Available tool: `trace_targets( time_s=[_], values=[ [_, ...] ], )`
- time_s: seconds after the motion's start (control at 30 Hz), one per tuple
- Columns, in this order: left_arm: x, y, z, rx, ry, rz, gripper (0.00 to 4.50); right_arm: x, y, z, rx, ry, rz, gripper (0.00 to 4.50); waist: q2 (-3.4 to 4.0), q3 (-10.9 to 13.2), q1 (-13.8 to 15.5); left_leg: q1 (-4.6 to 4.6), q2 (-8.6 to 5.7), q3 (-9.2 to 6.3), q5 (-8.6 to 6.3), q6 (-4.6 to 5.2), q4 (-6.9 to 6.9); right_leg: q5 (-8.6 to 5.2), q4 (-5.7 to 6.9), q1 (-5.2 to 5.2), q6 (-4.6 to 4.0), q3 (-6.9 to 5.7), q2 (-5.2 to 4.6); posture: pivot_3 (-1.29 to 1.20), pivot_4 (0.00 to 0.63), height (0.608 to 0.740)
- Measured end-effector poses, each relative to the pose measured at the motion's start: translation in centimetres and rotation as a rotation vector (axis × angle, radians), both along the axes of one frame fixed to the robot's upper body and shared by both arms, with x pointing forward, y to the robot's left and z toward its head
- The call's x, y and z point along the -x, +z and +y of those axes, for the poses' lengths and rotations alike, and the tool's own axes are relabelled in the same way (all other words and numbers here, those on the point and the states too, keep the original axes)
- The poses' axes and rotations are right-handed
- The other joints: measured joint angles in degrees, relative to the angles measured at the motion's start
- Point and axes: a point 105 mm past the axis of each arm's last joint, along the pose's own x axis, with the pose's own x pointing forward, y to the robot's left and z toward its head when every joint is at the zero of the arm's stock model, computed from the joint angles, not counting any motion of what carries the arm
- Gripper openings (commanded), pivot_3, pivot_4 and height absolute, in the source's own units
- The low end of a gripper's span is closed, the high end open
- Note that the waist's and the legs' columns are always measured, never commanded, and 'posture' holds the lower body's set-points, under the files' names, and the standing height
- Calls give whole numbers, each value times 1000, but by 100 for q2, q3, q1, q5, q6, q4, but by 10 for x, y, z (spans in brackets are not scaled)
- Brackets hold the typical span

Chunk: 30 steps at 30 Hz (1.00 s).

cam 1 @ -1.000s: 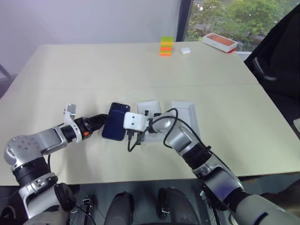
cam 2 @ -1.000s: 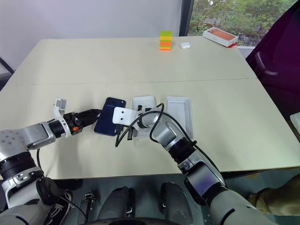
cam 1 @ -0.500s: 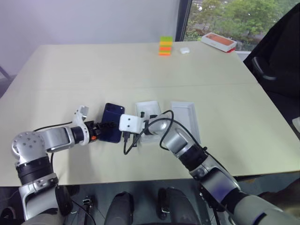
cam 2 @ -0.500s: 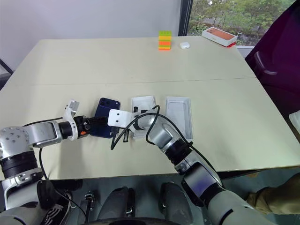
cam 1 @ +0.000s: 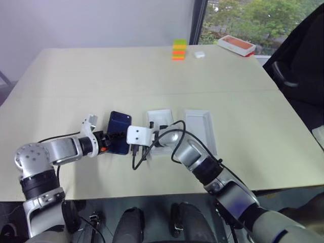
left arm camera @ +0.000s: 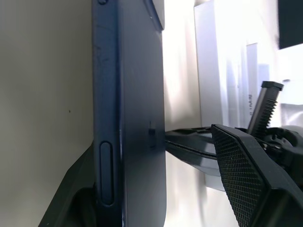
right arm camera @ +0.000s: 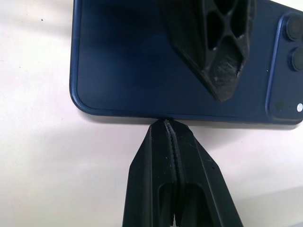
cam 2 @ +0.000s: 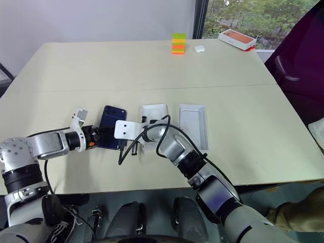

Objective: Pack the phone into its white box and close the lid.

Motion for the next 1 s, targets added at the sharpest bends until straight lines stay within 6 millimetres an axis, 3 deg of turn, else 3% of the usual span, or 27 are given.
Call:
trace_targets(
  time_s=[0.17, 0.27, 0.4, 1.0],
  values=[
    [4, -3, 2, 41, 5, 2, 3031, 0, 0, 0, 1, 1, -2, 57, 0, 0, 1, 0, 0, 0, 0, 0, -1, -2, 0, 0, 3, 0, 0, 0, 150, 740],
    [4, -6, 4, 62, 24, 6, 2147, 1, 0, 1, 3, 4, -5, 0, 0, 0, -2, 1, 0, 0, 0, 1, -1, -4, 0, 0, 5, 0, 0, 0, 150, 740],
    [8, -15, 5, 96, 31, 31, 267, 0, 0, 0, 4, 7, -10, 0, -1, 0, 4, -1, 1, -1, 0, 1, -2, -3, -2, -1, 5, 0, 1, 0, 150, 740],
    [13, -21, 5, 160, 22, 38, 102, 0, -1, -2, -16, -1, 14, 0, -2, -2, 10, 1, 1, -1, 0, 2, -2, -4, -3, 0, 5, -1, -1, 0, 150, 740]
  ],
)
